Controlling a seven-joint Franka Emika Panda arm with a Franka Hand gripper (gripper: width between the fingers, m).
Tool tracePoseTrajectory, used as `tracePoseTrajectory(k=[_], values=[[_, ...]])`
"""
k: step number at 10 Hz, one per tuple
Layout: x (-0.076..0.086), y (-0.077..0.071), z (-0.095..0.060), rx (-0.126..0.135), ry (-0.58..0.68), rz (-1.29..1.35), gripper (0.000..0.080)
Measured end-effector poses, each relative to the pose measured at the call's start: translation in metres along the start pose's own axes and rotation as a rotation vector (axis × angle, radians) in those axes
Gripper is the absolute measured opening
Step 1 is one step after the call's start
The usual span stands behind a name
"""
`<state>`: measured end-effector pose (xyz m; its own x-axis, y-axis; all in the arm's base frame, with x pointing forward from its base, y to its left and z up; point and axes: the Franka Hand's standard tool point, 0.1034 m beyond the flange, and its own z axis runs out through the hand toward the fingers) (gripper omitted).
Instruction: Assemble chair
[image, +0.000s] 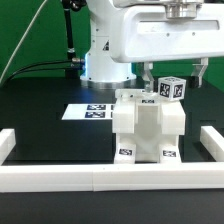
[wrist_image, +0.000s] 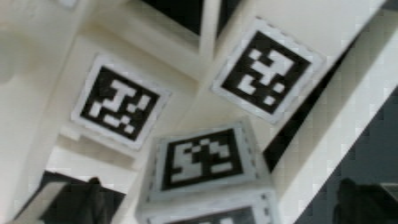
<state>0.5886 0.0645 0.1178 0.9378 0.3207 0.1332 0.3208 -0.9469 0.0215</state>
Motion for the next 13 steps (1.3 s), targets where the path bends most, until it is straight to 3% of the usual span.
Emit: tracePoseTrajectory(k=[1,3,7,13], values=[[0.0,-0.0002,0.0001,0.002,0.0,0.049,0.0518],[-0.0001,-0.0003,0.0003,0.002,0.0,0.199,0.0282],[0.0008,0.0005,0.0009,0.002,0.0,0.555,0.0283],[0.0006,0.0017,0.0018,0.044,-0.01,1.166,0.0284]])
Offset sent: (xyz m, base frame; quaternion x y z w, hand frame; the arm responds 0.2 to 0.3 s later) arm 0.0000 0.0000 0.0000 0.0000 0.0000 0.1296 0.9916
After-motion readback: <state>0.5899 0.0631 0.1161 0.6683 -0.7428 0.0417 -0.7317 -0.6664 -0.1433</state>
